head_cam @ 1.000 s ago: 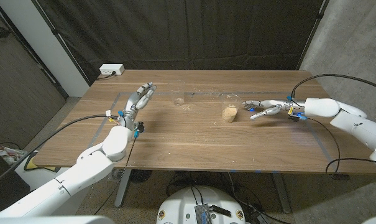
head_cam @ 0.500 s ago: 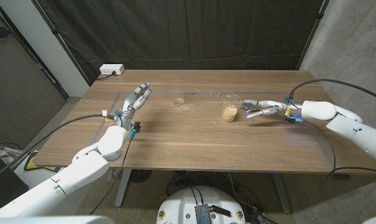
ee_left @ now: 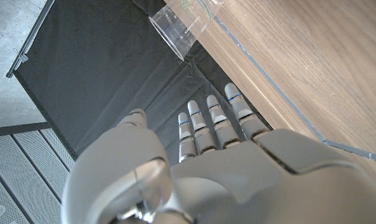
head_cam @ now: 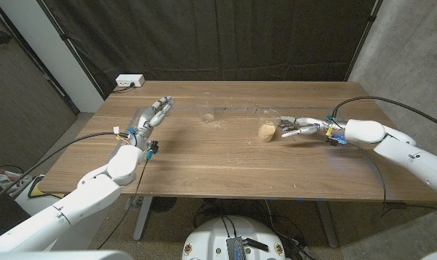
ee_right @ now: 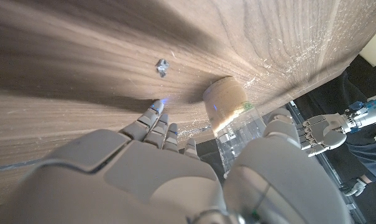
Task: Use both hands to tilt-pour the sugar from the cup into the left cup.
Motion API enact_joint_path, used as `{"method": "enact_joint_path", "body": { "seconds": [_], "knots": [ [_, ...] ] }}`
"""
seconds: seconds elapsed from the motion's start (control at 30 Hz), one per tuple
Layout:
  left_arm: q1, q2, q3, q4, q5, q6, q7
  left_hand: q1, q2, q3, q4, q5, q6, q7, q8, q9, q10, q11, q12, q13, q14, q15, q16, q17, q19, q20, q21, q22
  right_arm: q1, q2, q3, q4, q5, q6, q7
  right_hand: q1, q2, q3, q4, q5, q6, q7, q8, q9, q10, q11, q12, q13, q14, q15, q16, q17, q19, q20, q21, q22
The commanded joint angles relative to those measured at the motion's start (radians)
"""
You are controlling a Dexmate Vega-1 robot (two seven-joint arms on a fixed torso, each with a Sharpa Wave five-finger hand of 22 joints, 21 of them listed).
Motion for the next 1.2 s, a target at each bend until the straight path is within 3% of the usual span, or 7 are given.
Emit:
{"method": "enact_joint_path", "body": {
  "seconds": [0.03, 0.7, 1.2],
  "knots": [
    [-0.01, 0.011, -0.011, 0.036, -0.024, -0.029, -0.038, 0.0, -0.007, 0.001, -0.006, 0.005, 0.011, 0.001, 0.003, 0.0, 0.006, -0.002, 0.0, 0.003, -0.002, -0.096, 0.002, 0.002, 0.002, -0.003, -0.002, 0.002, -0.05, -0.021, 0.034, -0.162, 0.001, -0.142, -0.019, 0.007, -0.014, -0.008, -0.004, -0.006, -0.102, 0.018, -0.01, -0.001, -0.022, 0.008, -0.009, 0.005, -0.021, 0.008, -0.003, -0.002, -0.02, 0.017, -0.011, 0.001],
    [-0.056, 0.013, -0.002, 0.123, -0.057, -0.076, -0.117, -0.001, -0.007, 0.003, -0.01, 0.005, 0.01, 0.003, 0.002, -0.001, 0.018, -0.011, 0.002, 0.002, -0.003, -0.094, 0.001, 0.001, 0.002, -0.004, -0.004, 0.003, -0.124, -0.017, 0.078, -0.287, 0.022, -0.242, -0.116, 0.022, 0.002, -0.003, 0.0, -0.008, -0.103, 0.038, -0.005, -0.003, -0.018, 0.014, -0.006, 0.006, -0.002, 0.007, 0.011, -0.003, -0.001, 0.019, -0.006, 0.003],
    [-0.091, 0.01, 0.011, 0.198, -0.078, -0.134, -0.175, -0.001, -0.007, 0.005, -0.012, 0.005, 0.012, 0.006, 0.002, -0.002, 0.015, -0.007, 0.0, 0.002, -0.003, -0.095, 0.001, 0.001, 0.003, -0.004, -0.005, 0.003, -0.132, 0.013, 0.061, -0.333, 0.044, -0.284, -0.098, 0.021, 0.009, -0.003, 0.004, -0.013, -0.103, 0.036, -0.003, -0.004, -0.018, 0.019, -0.006, 0.006, 0.001, 0.012, 0.014, -0.001, -0.005, 0.03, -0.008, 0.005]
  ]
}}
